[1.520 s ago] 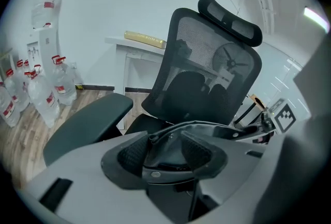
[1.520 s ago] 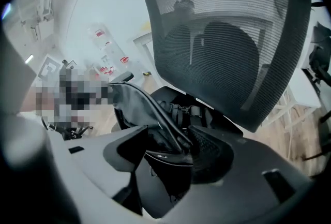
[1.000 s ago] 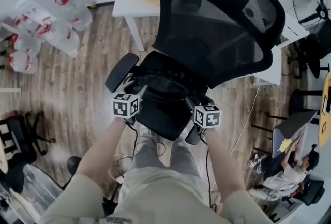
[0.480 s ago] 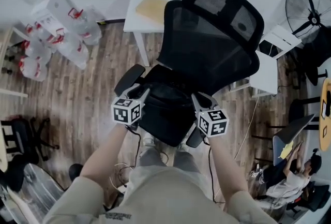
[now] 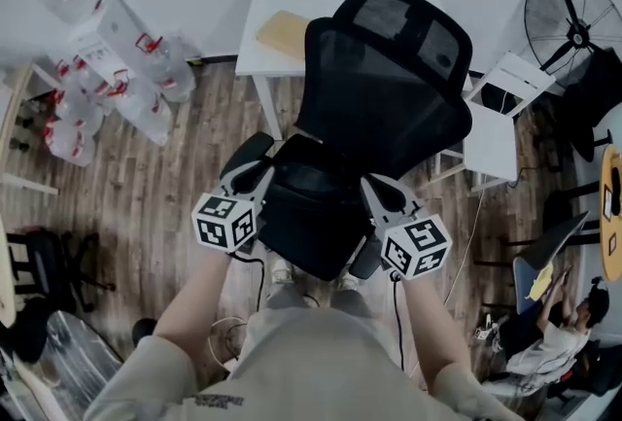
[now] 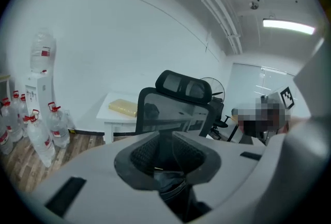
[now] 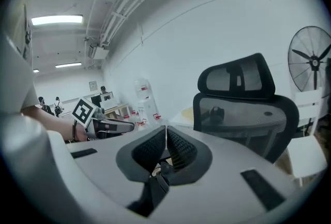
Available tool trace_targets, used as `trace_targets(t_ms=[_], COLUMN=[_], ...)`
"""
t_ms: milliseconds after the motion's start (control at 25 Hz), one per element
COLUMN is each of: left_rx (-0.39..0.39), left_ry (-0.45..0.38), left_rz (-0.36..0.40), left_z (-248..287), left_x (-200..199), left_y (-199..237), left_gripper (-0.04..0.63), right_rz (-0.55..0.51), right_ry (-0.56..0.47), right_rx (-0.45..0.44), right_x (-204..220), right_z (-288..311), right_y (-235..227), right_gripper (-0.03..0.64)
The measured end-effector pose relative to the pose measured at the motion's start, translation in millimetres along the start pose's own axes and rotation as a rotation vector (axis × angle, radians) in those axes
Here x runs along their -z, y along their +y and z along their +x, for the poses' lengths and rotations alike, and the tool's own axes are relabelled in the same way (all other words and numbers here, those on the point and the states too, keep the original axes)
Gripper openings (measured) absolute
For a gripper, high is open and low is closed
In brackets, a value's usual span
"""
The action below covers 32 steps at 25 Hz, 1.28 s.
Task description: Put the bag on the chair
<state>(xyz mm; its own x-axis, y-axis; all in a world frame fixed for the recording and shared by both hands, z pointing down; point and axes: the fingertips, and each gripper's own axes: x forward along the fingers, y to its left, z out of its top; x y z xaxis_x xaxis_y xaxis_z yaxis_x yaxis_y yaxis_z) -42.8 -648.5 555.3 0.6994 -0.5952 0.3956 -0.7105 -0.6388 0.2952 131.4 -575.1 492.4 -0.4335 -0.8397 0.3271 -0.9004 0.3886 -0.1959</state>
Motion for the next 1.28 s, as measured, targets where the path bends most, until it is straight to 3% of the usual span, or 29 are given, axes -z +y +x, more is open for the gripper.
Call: trace_targets(t_ms=[240, 480, 760, 1000, 1280], left_rx=[0.052, 0.086, 0.128, 0.118, 0.133], left_ry=[-0.091, -0.176, -0.225, -0.261, -0.282], left_rz=[0.102, 0.199, 0.216, 0.274, 0.255], left_z=[-31, -64, -98, -131, -143], left_x=[-47, -81, -92, -95, -95], left_y=[-41, -79, -108, -126, -133], left_gripper=[0.087, 0.064, 0.046, 0.044, 0.043], right_rz=[-0.024, -0.060, -0.021, -0.085, -0.086], right_ry=[-0.086, -0.166, -0.173, -0.180, -0.163], right_rx=[-0.042, -0.031, -0.079, -0.099, -0.122], right_x=[-43, -77, -98, -102, -97], right_z=[-36, -74, -105, -124, -124], right_y=[24, 45, 73, 99, 111], right_gripper=[0.026, 0.021, 0.021, 0.021, 0.021])
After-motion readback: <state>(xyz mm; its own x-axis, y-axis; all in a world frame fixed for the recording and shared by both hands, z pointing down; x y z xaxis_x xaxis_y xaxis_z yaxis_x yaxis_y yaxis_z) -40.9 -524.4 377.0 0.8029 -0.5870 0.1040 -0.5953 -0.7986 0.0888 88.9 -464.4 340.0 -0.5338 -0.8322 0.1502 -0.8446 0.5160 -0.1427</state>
